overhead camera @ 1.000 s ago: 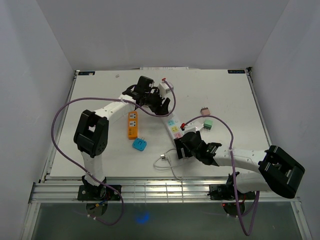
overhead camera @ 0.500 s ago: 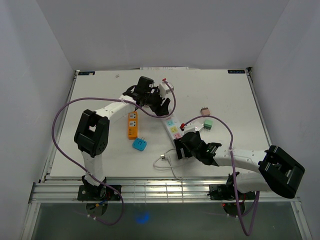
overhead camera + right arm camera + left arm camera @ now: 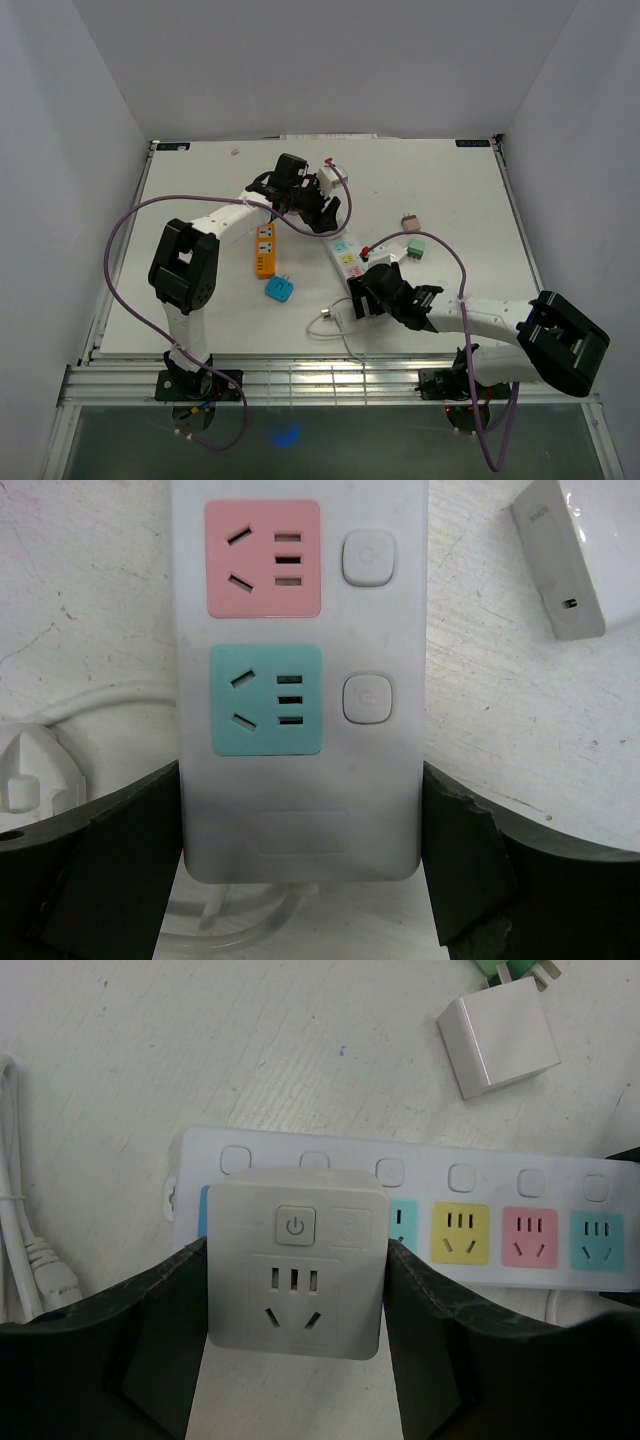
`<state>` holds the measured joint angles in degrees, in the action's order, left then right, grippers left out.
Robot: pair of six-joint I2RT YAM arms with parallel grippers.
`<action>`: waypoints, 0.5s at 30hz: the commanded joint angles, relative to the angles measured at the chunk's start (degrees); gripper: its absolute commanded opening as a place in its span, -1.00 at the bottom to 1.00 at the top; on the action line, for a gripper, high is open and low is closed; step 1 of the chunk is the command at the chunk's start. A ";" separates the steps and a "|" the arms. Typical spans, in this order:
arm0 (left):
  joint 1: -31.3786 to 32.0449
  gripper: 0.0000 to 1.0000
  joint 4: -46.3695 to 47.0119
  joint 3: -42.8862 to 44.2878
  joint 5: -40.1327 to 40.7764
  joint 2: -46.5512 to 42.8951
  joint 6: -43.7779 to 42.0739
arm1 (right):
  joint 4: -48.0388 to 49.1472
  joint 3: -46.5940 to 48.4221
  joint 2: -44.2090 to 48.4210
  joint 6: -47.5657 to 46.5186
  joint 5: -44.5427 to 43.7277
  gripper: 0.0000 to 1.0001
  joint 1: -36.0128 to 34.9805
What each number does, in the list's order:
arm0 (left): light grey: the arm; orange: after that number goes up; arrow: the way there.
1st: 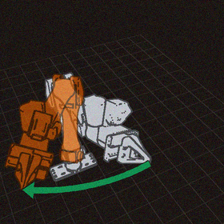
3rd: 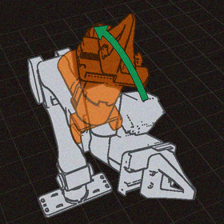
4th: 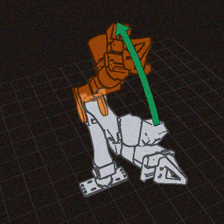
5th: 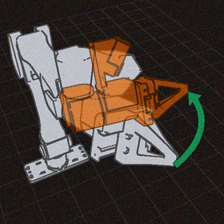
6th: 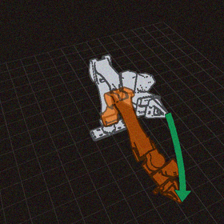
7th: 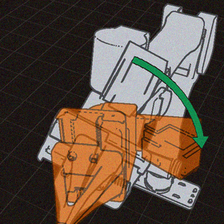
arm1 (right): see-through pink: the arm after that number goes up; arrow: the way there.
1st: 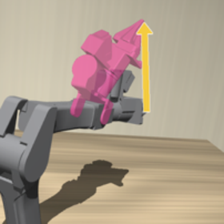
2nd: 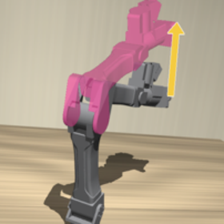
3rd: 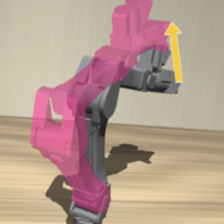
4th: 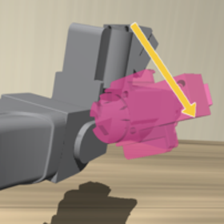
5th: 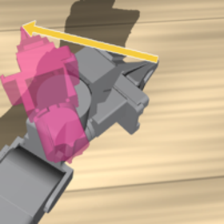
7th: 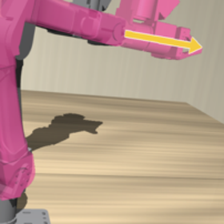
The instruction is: Insert the plug
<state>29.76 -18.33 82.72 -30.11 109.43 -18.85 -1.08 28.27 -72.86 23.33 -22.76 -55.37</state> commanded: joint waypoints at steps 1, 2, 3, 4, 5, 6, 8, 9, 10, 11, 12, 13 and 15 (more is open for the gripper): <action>0.30 -1.00 1.45 -0.80 -0.92 -1.06 -0.92 | -0.06 0.20 -0.97 -1.01 0.97 0.50 -0.70; 0.30 -1.00 1.37 -0.80 -0.74 -0.97 -0.84 | -0.06 0.20 -0.88 -1.10 0.97 0.50 -0.79; 0.30 -1.00 1.45 -0.80 -0.65 -0.88 -0.84 | -0.06 0.20 -0.88 -1.01 1.05 0.51 -0.70; 0.30 -1.00 1.37 -0.72 -0.74 -0.79 -0.84 | -0.06 0.20 -0.88 -1.01 1.06 0.50 -0.70; 0.30 -1.00 1.28 -0.63 -0.83 -0.45 -0.84 | 0.03 0.20 -0.88 -1.01 0.97 0.50 -0.70; 0.30 -1.00 0.84 -0.45 -0.83 -0.18 -0.92 | -0.06 0.20 -0.88 -1.01 1.05 0.50 -0.70; 0.30 -1.00 0.66 -0.28 -0.40 0.43 -0.92 | -0.06 0.12 -0.79 -1.01 0.97 0.50 -0.70; 0.30 -1.00 0.57 -0.28 -0.22 0.52 -0.92 | 0.03 0.12 -0.79 -0.92 0.88 0.51 -0.70; 0.30 -1.00 0.57 -0.19 -0.13 0.61 -0.92 | 0.03 0.03 -0.71 -0.92 0.97 0.50 -0.70; 0.30 -1.00 0.57 -0.19 -0.39 0.70 -0.92 | 0.11 -0.06 -0.62 -1.01 0.88 0.50 -0.79; 0.30 -1.00 0.66 -0.10 -0.48 0.79 -0.84 | 0.12 -0.15 -0.62 -1.01 0.97 0.50 -0.79; 0.30 -1.00 0.66 -0.10 -0.65 0.96 -0.92 | 0.20 -0.06 -0.62 -1.01 0.97 0.50 -0.70; 0.39 -1.00 0.57 -0.10 -1.00 1.23 -1.19 | 0.20 -0.06 -0.62 -1.01 1.05 0.50 -0.70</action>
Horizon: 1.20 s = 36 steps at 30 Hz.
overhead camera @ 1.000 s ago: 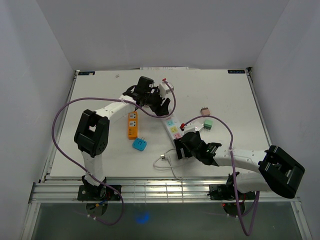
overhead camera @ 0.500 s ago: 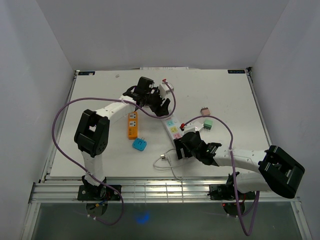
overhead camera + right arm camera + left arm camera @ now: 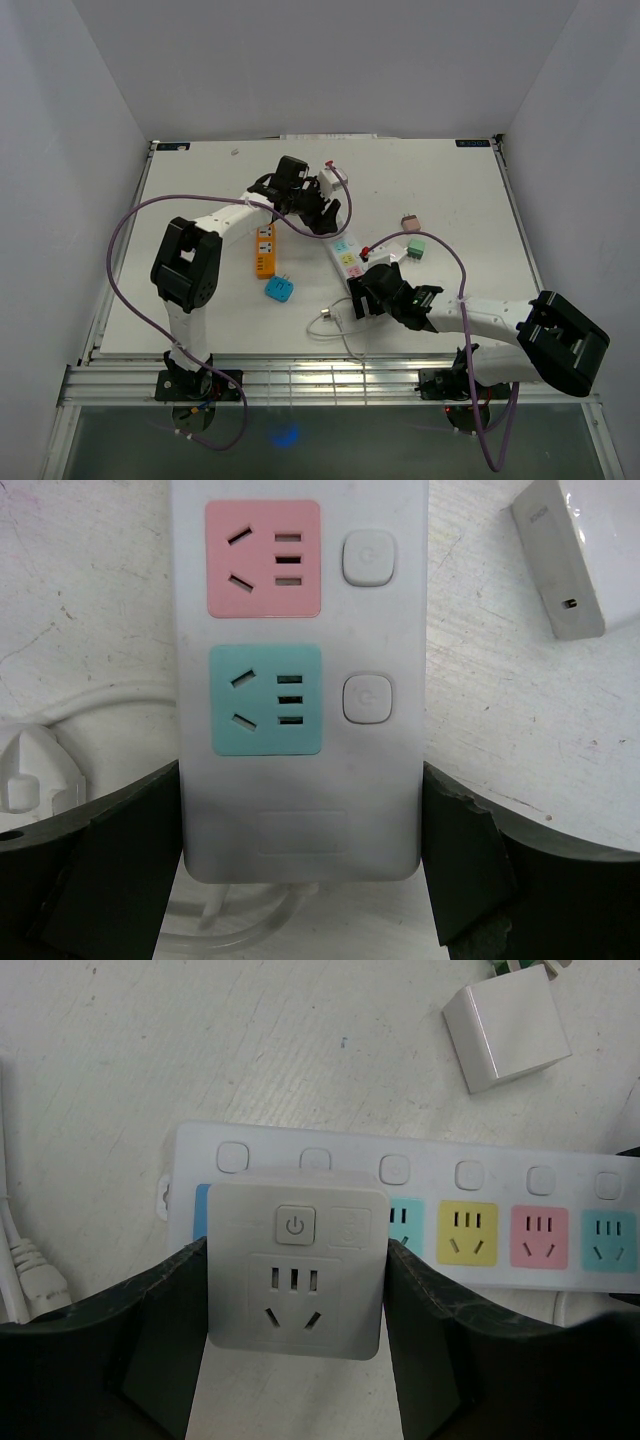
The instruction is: Insert the plug
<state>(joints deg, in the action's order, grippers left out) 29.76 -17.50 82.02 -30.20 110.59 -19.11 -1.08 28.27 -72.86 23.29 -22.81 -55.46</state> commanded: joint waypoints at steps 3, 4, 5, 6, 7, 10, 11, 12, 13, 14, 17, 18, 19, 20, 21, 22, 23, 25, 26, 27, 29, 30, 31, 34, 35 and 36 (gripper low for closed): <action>0.65 -1.00 -0.17 0.34 -0.57 0.07 -1.71 | 0.20 -0.06 -0.62 -0.96 1.01 0.50 -0.70; 0.65 -1.00 -0.26 0.25 -0.22 0.16 -1.89 | 0.20 -0.06 -0.62 -0.96 1.01 0.50 -0.61; 0.83 -1.00 -0.26 0.25 0.31 0.24 -2.07 | 0.20 -0.06 -0.62 -0.96 1.01 0.50 -0.61; 0.91 -1.00 -0.52 0.25 1.10 0.24 -2.33 | 0.20 -0.06 -0.62 -0.96 1.01 0.50 -0.61; 1.00 -1.00 -0.70 0.25 1.54 0.42 -2.68 | 0.20 -0.06 -0.62 -0.96 1.10 0.51 -0.61; 1.70 -1.00 -1.75 0.86 3.29 0.68 -3.38 | 0.20 0.03 -0.53 -1.14 1.27 0.50 -0.61; 1.97 -1.00 -2.19 1.21 3.74 0.86 -3.56 | 0.20 0.03 -0.62 -1.23 1.27 0.50 -0.61; 2.23 -1.00 -3.50 1.65 4.35 1.12 -3.82 | 0.12 0.03 -0.62 -1.23 1.27 0.50 -0.61; 3.02 -1.00 -4.38 2.87 5.92 1.47 -4.17 | 0.20 0.12 -0.62 -1.32 1.27 0.51 -0.70; 3.46 -1.00 -5.26 3.58 6.98 2.26 -4.96 | 0.12 0.20 -0.70 -1.32 1.27 0.50 -0.61; 4.69 -1.00 -8.25 6.04 9.53 4.10 -5.32 | 0.12 0.20 -0.70 -1.40 1.27 0.51 -0.61; 4.69 -1.00 -9.13 6.40 9.54 4.37 -5.06 | 0.03 0.20 -0.62 -1.40 1.36 0.50 -0.61; 4.69 -1.00 -9.40 6.66 9.45 4.64 -4.97 | 0.11 0.20 -0.62 -1.40 1.45 0.50 -0.61; 4.69 -1.00 -9.57 6.66 9.19 4.81 -4.88 | 0.12 0.20 -0.44 -1.40 1.36 0.50 -0.70; 4.69 -1.00 -9.83 6.75 9.28 4.99 -4.88 | 0.12 0.12 -0.35 -1.40 1.45 0.50 -0.61; 4.78 -1.00 -9.92 6.93 9.45 5.16 -4.88 | 0.20 0.03 -0.27 -1.40 1.45 0.50 -0.70; 4.78 -1.00 -10.19 7.10 9.89 5.25 -4.71 | 0.20 -0.06 -0.09 -1.49 1.36 0.50 -0.61; 5.22 -1.00 -10.28 6.93 10.50 5.25 -4.97 | 0.20 -0.15 0.17 -1.32 1.28 0.50 -0.61; 5.31 -1.00 -10.36 6.67 10.68 5.17 -5.14 | 0.20 -0.23 0.17 -1.32 1.27 0.50 -0.61; 5.48 -1.00 -10.19 6.23 11.38 5.08 -5.40 | 0.20 -0.15 0.09 -1.32 1.27 0.50 -0.61; 5.84 -1.00 -9.93 5.44 12.00 4.64 -5.49 | 0.12 -0.15 -0.09 -1.32 1.10 0.50 -0.61; 5.84 -1.00 -8.97 4.04 12.09 4.29 -5.41 | -0.06 0.03 -0.09 -1.23 1.01 0.50 -0.61; 5.84 -1.00 -8.18 2.98 12.18 3.16 -4.97 | -0.06 0.03 -0.18 -1.14 0.92 0.50 -0.61; 5.84 -1.00 -4.31 -1.68 11.65 0.61 -4.18 | -0.15 -0.06 0.00 -0.88 0.57 0.49 -0.61; 5.84 -1.00 -3.60 -2.56 11.39 0.16 -4.00 | -0.15 -0.06 0.00 -0.79 0.57 0.49 -0.61; 5.84 -1.00 -2.64 -3.26 11.13 -0.10 -3.83 | -0.15 -0.06 0.00 -0.70 0.57 0.49 -0.61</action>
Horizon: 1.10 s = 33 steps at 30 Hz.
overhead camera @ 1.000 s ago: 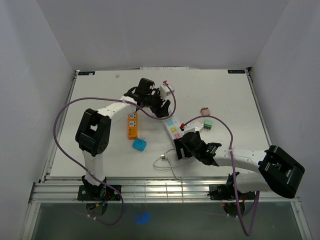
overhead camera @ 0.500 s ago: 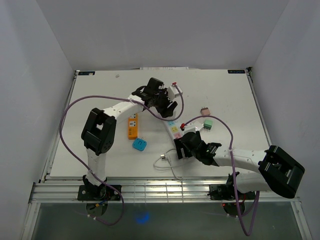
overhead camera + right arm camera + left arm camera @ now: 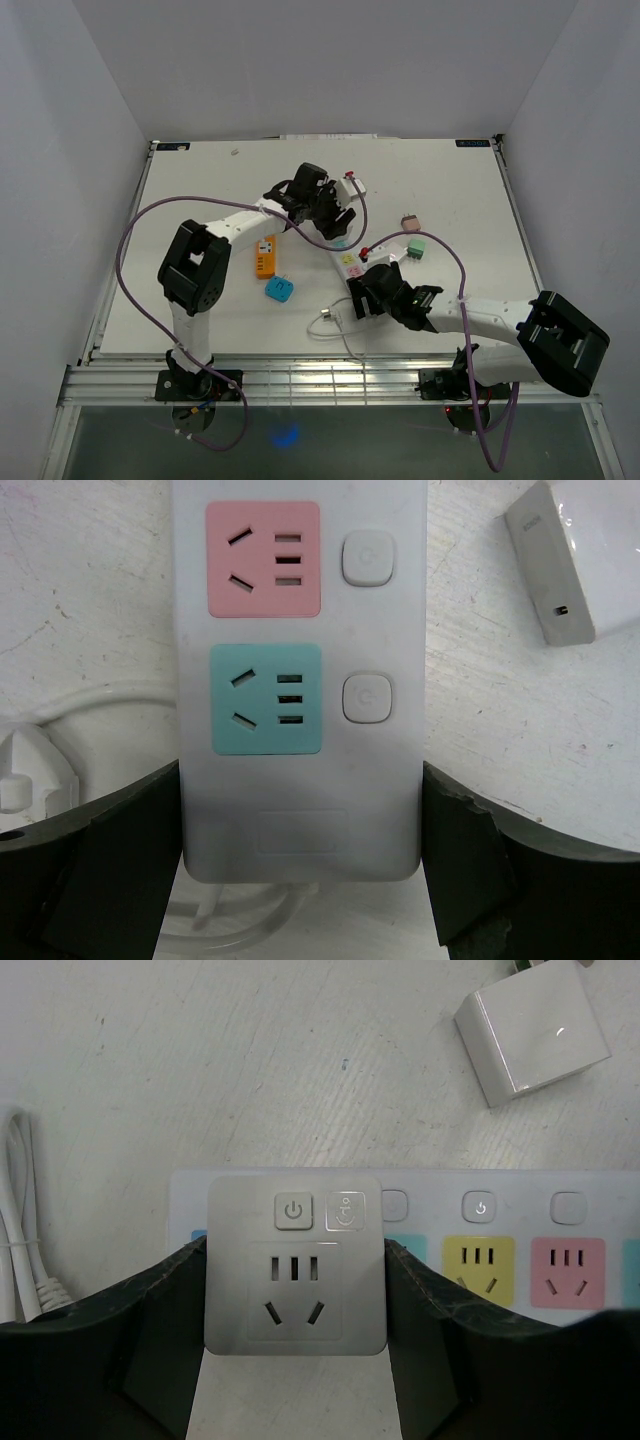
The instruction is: Insert the plug
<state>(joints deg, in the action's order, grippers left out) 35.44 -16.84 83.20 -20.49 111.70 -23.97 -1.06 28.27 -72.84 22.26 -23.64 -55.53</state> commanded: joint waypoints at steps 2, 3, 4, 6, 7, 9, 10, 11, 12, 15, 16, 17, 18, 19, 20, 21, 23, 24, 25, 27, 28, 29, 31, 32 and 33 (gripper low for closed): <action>0.15 -1.00 -1.97 -6.55 1.15 -2.09 1.73 | -0.17 -0.15 0.06 0.50 1.49 0.48 -0.46; 0.15 -1.00 0.03 -7.60 1.07 -2.45 2.25 | -0.17 -0.06 0.06 0.59 1.40 0.48 -0.46; 0.07 -1.00 1.45 -10.05 0.98 -3.06 2.87 | -0.17 -0.23 0.15 0.68 1.31 0.47 -0.46; 0.07 -1.00 6.26 -13.13 0.63 -5.08 4.54 | -0.08 -0.32 0.42 0.77 1.23 0.47 -0.46; 0.07 -1.00 7.95 -15.50 0.11 -5.70 4.98 | 0.09 -0.50 0.68 0.85 1.31 0.46 -0.46; 0.07 -1.00 10.85 -16.75 0.10 -6.67 5.94 | 0.36 -0.76 0.94 0.77 1.49 0.45 -0.28; -0.11 -1.00 11.47 -16.93 0.27 -6.76 6.47 | 0.36 -0.76 1.03 0.77 1.58 0.44 -0.28; -0.20 -1.00 12.35 -17.62 -0.16 -6.85 7.00 | 0.36 -0.94 1.38 0.68 1.66 0.44 -0.20; -0.28 -1.00 13.05 -18.15 -0.51 -6.93 8.22 | 0.36 -1.02 1.56 0.77 1.84 0.43 -0.02; -0.46 -1.00 15.17 -20.00 -2.35 -7.02 9.28 | 0.36 -1.20 2.00 0.68 2.37 0.41 0.07; -0.46 -1.00 15.08 -20.01 -2.45 -6.67 10.59 | 0.36 -1.20 2.00 0.68 2.46 0.40 0.16; -0.46 -1.00 15.08 -20.01 -2.62 -6.58 10.95 | 0.36 -1.20 2.00 0.59 2.46 0.40 0.16; -0.46 -1.00 15.52 -20.53 -2.80 -6.58 11.22 | 0.36 -1.29 2.09 0.59 2.54 0.40 0.24; -0.46 -1.00 15.87 -20.97 -2.80 -6.93 11.40 | 0.36 -1.29 2.17 0.59 2.89 0.40 0.33; -0.46 -1.00 16.22 -21.41 -2.71 -7.11 11.48 | 0.36 -1.29 2.17 0.50 2.98 0.39 0.42; -0.46 -1.00 16.31 -21.67 -2.45 -7.28 11.49 | 0.36 -1.29 2.26 0.50 3.07 0.39 0.51; -0.46 -1.00 16.23 -22.11 -2.01 -7.46 11.40 | 0.36 -1.38 2.35 0.50 3.16 0.39 0.51; -0.46 -1.00 16.14 -22.11 -1.92 -7.46 11.40 | 0.36 -1.38 2.35 0.50 3.16 0.39 0.60; -0.46 -1.00 16.22 -22.55 -1.92 -7.64 11.48 | 0.36 -1.29 2.26 0.50 3.16 0.39 0.60; -0.46 -1.00 16.31 -23.52 -2.01 -8.16 12.01 | 0.36 -1.38 2.26 0.41 3.33 0.39 0.68; -0.46 -1.00 18.31 -25.00 -1.92 -8.43 12.27 | 0.36 -1.29 2.18 0.41 3.51 0.39 0.77; -0.46 -1.00 19.55 -25.71 -2.01 -8.78 12.71 | 0.36 -1.20 2.17 0.24 3.69 0.39 0.86; -0.46 -1.00 20.35 -26.77 -2.01 -8.95 12.98 | 0.36 -1.03 2.09 0.24 3.86 0.39 0.86; -0.46 -1.00 20.18 -26.77 -2.01 -8.96 13.33 | 0.36 -0.85 2.00 0.06 4.04 0.39 0.95; -0.46 -1.00 20.18 -26.86 -2.01 -9.04 13.59 | 0.36 -0.76 1.91 -0.02 4.21 0.39 1.12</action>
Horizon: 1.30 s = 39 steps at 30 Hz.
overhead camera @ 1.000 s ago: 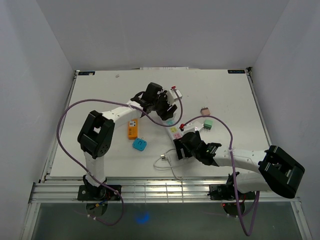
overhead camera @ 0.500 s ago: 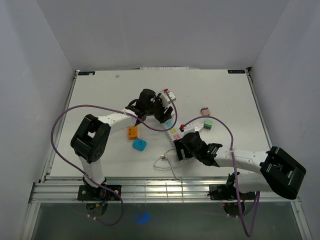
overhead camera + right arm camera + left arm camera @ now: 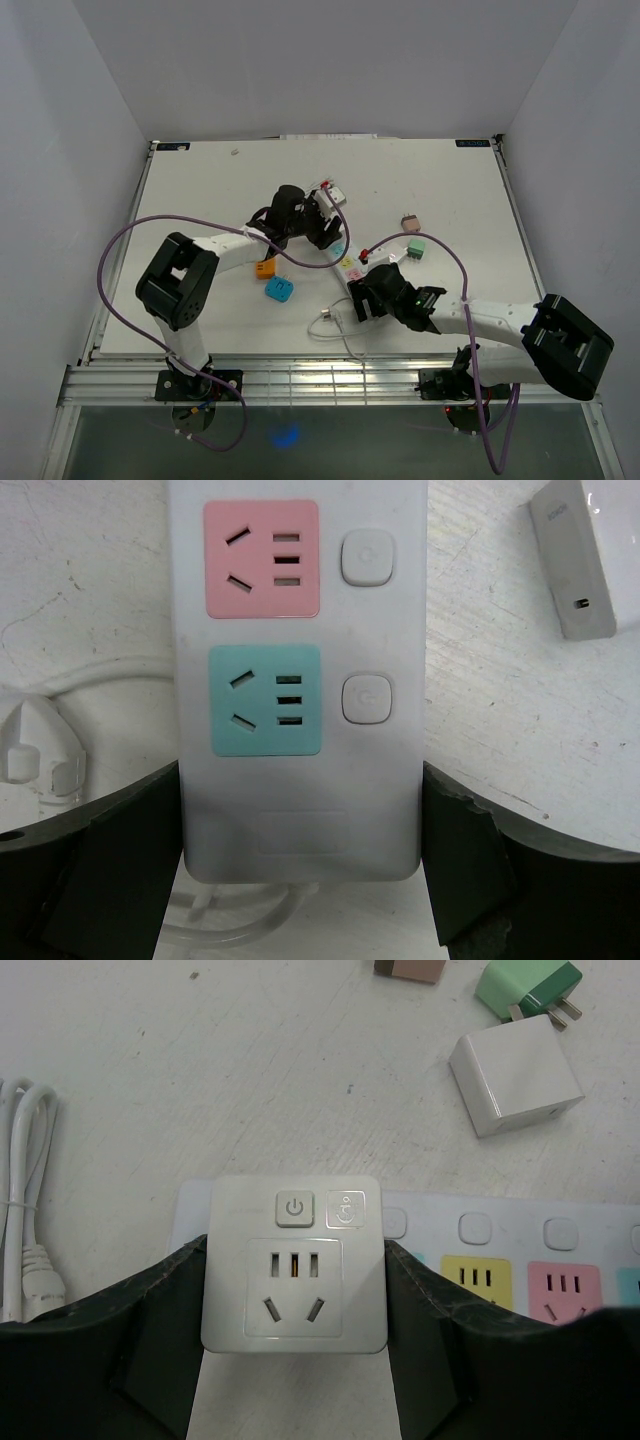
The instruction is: Insert the plug
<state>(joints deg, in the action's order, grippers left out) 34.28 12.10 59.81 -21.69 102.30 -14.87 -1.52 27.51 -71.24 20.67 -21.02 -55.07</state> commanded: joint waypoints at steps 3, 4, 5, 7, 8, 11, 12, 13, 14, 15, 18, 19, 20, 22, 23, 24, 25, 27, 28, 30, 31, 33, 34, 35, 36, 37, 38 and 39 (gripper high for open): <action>0.70 -1.00 -5.52 -6.54 -0.90 -0.78 6.60 | 0.82 0.35 0.40 1.39 1.94 0.39 0.75; 0.70 -1.00 -4.37 -7.51 -0.72 -1.14 7.39 | 0.82 0.35 0.49 1.39 2.12 0.40 0.75; 0.70 -1.00 -3.06 -8.82 -0.55 -1.31 7.92 | 0.82 0.53 0.49 1.13 2.12 0.42 0.84; 0.70 -1.00 -2.87 -8.92 -0.54 -1.14 8.02 | 0.82 0.97 0.32 0.87 2.29 0.48 0.75; 0.70 -1.00 -3.39 -8.49 -0.46 -0.88 8.11 | 0.29 1.58 0.23 0.43 2.29 0.49 0.75; 0.70 -1.00 -3.05 -8.66 -0.37 -1.05 8.19 | -0.50 2.46 0.49 -0.18 2.21 0.53 0.84; 0.70 -1.00 -2.96 -8.83 -0.45 -1.14 8.19 | -1.02 2.90 0.66 -0.27 2.03 0.54 0.84; 0.70 -1.00 -2.87 -8.83 -0.46 -1.14 8.02 | -1.12 3.08 1.28 -0.45 1.94 0.56 0.93; 0.70 -1.00 -2.87 -8.75 -0.46 -1.05 8.02 | -1.20 3.17 1.63 -0.71 2.03 0.57 0.93; 0.70 -1.00 -2.96 -8.49 -0.46 -0.96 7.93 | -1.21 3.34 1.89 -0.80 2.12 0.58 0.84; 0.70 -1.00 -3.31 -7.87 -0.54 -0.61 7.75 | -1.82 4.39 2.69 -1.15 2.73 0.70 0.93; 0.70 -1.00 -3.40 -7.61 -0.54 -0.52 7.75 | -2.08 4.83 2.78 -1.24 3.43 0.83 0.93; 0.70 -1.00 -3.66 -7.60 -0.20 -0.52 8.10 | -2.35 5.10 2.86 -1.33 3.61 0.89 0.93; 0.70 -1.00 -3.57 -7.69 -0.02 -0.61 8.11 | -2.61 5.45 3.12 -1.42 4.14 0.97 0.93; 0.70 -1.00 -3.66 -7.69 0.25 -0.70 8.11 | -2.70 5.54 3.13 -1.50 4.23 0.95 0.84; 0.70 -1.00 -3.75 -7.69 0.42 -0.79 8.02 | -2.61 5.63 3.21 -1.59 4.40 0.92 0.93; 0.61 -1.00 -3.84 -7.61 0.60 -0.79 8.02 | -2.61 5.71 3.39 -1.68 4.58 0.83 0.93; 0.70 -1.00 -4.10 -7.17 0.69 -0.88 7.84 | -2.79 6.24 3.48 -1.94 4.93 0.79 0.93; 0.70 -1.00 -4.19 -7.17 0.77 -0.88 7.93 | -2.87 6.33 3.65 -2.03 5.19 0.79 0.93; 0.70 -1.00 -4.54 -6.81 0.78 -0.88 7.67 | -3.23 6.85 4.09 -2.21 5.20 0.79 0.84; 0.70 -1.00 -4.63 -6.73 0.86 -0.88 7.67 | -3.31 7.03 4.18 -2.38 5.28 0.79 0.93; 0.70 -1.00 -4.71 -6.81 0.95 -0.88 7.67 | -3.84 7.73 5.23 -2.65 5.37 0.79 0.93; 0.70 -1.00 -4.63 -6.81 0.95 -0.88 7.58 | -3.93 8.00 5.58 -2.74 5.46 0.79 0.93; 0.70 -1.00 -4.63 -6.81 1.04 -0.88 7.58 | -4.10 8.26 5.94 -3.08 5.55 0.79 1.01; 0.70 -1.00 -4.63 -6.73 1.04 -0.88 7.67 | -4.54 8.87 6.55 -3.44 5.72 0.79 1.02; 0.70 -1.00 -4.54 -6.73 1.04 -0.88 7.58 | -5.07 9.40 6.73 -3.96 5.72 0.79 0.93; 0.70 -1.00 -4.54 -6.73 1.04 -0.79 7.67 | -5.68 10.02 6.73 -4.14 5.55 0.79 1.01; 0.70 -1.00 -4.63 -6.64 1.13 -0.70 7.58 | -6.12 10.63 6.82 -4.32 5.37 0.79 1.02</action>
<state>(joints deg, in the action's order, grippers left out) 34.09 18.09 54.70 -21.30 100.27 -9.76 -10.24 33.15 -66.50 17.85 -16.99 -53.91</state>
